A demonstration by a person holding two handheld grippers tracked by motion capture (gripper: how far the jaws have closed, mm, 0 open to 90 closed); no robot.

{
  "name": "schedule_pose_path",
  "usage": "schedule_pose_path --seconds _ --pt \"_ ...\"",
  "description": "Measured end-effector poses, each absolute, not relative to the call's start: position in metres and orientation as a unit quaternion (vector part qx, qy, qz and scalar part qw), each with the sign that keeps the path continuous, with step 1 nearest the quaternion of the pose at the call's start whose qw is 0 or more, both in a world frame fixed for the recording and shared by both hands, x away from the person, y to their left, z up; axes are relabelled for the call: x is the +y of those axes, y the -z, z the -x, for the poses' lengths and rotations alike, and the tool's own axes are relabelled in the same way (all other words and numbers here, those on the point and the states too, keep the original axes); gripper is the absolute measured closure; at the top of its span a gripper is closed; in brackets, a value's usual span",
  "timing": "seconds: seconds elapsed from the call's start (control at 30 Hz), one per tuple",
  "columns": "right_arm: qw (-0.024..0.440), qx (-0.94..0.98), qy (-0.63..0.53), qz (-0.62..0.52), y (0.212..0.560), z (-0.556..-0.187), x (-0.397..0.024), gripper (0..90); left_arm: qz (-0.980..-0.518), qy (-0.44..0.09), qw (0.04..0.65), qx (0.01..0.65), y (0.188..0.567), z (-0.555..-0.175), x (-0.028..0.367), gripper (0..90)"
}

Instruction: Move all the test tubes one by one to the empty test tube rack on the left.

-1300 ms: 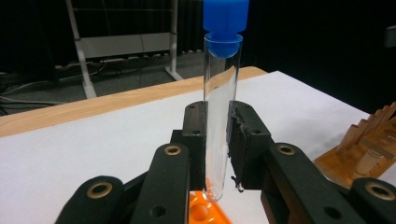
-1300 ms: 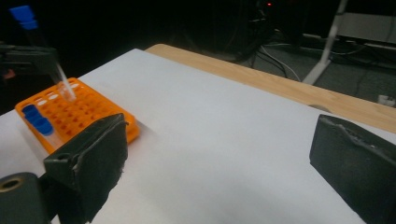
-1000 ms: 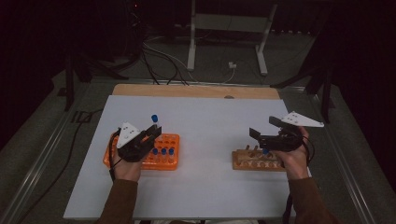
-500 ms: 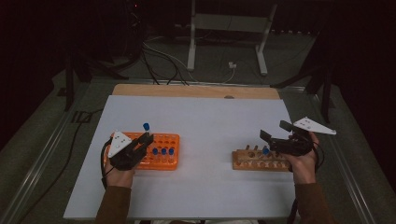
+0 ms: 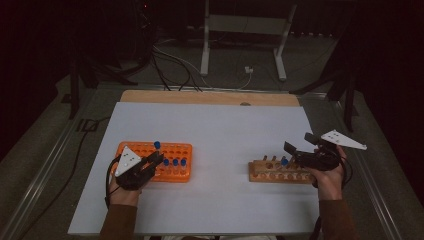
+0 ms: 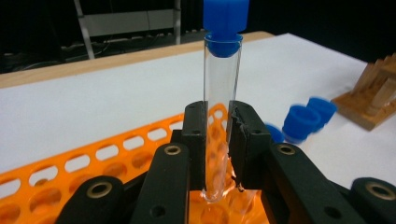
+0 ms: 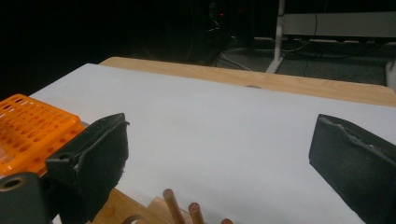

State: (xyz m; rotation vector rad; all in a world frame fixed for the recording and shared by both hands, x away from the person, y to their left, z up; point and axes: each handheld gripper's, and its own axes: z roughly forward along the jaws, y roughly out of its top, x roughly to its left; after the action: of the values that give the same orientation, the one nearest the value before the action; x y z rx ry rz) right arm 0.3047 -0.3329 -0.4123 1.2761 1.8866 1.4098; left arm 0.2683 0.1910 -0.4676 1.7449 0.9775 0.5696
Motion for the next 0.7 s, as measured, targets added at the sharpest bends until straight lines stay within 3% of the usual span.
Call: schedule_pose_path --seconds 0.7 --pt "0.224 0.692 -0.512 -0.457 0.418 -0.303 -0.331 5.4 -0.778 -0.2 0.421 0.421 0.485 -0.265 0.187 78.6"
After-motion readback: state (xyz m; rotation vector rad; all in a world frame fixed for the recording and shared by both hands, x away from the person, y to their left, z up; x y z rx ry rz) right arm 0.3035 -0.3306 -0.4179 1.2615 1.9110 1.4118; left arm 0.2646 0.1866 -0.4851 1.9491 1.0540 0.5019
